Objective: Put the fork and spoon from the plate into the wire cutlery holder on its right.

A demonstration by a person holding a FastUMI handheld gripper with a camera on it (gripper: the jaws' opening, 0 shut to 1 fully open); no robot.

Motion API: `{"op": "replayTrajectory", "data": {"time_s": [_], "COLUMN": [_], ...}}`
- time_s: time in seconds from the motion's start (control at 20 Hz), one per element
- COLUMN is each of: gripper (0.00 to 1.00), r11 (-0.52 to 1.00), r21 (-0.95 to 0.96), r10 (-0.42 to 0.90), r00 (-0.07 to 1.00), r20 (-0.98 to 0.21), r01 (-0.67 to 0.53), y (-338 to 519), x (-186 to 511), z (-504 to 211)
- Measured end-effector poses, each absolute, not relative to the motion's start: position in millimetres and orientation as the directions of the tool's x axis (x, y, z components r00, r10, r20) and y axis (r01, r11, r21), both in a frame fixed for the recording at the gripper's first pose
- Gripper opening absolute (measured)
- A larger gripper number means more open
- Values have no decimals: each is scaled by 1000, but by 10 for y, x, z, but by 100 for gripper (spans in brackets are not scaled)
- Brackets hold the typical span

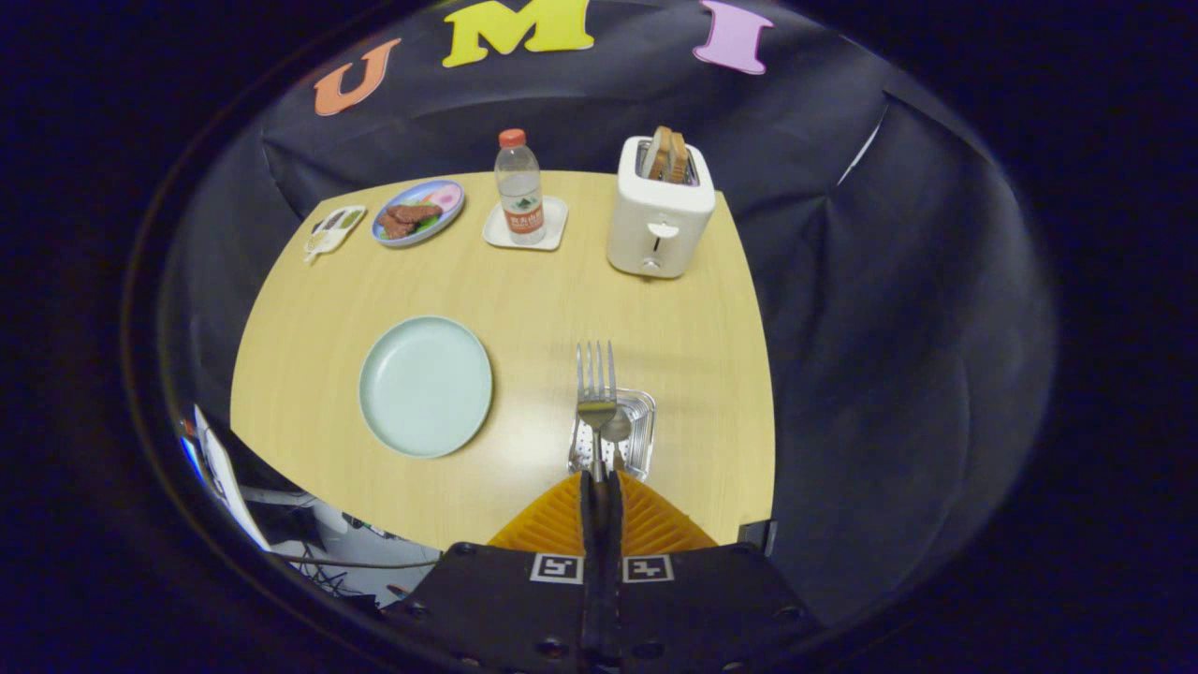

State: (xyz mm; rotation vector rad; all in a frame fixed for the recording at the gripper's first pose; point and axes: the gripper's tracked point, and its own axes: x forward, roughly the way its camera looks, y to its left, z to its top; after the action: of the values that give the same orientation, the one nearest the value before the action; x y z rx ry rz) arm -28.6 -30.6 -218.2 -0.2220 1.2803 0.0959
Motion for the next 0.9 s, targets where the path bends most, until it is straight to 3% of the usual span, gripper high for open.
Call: {"op": "replayTrajectory", "data": {"time_s": [0.55,0.8,0.85,0.9], "gripper": [4,4,11,10], "r11": [986,988,988,987], "r21": [-39,-39,-39,-43], "r10": [-20,-23,-22,-25], "r00": [117,108,113,119], "r20": [-993,-994,-993,-993], "r01": [-163,-149,-150,-153], "y": [-495,-515,-507,-508], "x": [-339,-279,-264,-250], "z": [-2567,-2638,-2659,-2662]}}
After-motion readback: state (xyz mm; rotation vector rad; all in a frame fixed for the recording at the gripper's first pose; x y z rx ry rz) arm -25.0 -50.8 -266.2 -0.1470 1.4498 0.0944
